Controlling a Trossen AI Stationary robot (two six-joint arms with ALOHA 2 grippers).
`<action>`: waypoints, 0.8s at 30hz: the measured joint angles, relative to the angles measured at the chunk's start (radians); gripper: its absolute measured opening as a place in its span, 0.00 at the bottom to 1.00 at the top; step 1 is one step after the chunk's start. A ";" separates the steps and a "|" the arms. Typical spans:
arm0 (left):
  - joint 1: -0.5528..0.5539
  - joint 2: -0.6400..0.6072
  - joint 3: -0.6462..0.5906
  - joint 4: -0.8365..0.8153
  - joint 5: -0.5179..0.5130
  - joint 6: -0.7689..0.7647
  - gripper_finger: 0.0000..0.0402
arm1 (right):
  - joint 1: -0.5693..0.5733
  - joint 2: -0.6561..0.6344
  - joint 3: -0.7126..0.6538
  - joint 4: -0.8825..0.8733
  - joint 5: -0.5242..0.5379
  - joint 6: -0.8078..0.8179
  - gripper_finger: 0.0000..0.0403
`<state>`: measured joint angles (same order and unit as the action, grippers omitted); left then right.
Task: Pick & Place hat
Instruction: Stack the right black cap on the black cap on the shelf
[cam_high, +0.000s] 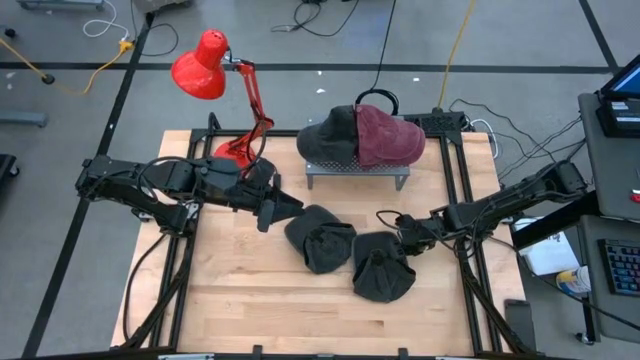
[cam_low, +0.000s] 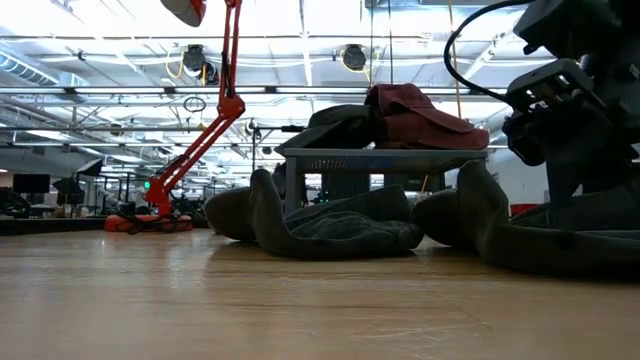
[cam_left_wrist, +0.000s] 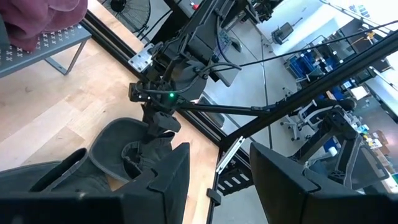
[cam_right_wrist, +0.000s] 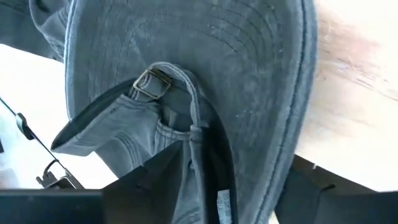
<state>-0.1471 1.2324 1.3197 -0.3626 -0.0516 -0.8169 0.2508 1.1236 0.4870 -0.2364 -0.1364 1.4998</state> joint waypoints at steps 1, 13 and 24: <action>0.000 0.000 0.000 0.000 0.000 0.000 0.42 | 0.000 0.000 0.000 -0.001 -0.001 -0.001 0.45; 0.000 0.000 0.000 0.000 0.001 0.006 0.42 | 0.000 -0.005 0.002 0.005 -0.022 -0.078 0.03; 0.002 0.000 0.000 0.000 0.001 0.003 0.42 | 0.000 -0.055 0.001 0.001 0.053 -0.294 0.01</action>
<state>-0.1455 1.2324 1.3194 -0.3626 -0.0509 -0.8143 0.2508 1.0686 0.4881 -0.2352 -0.0830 1.2053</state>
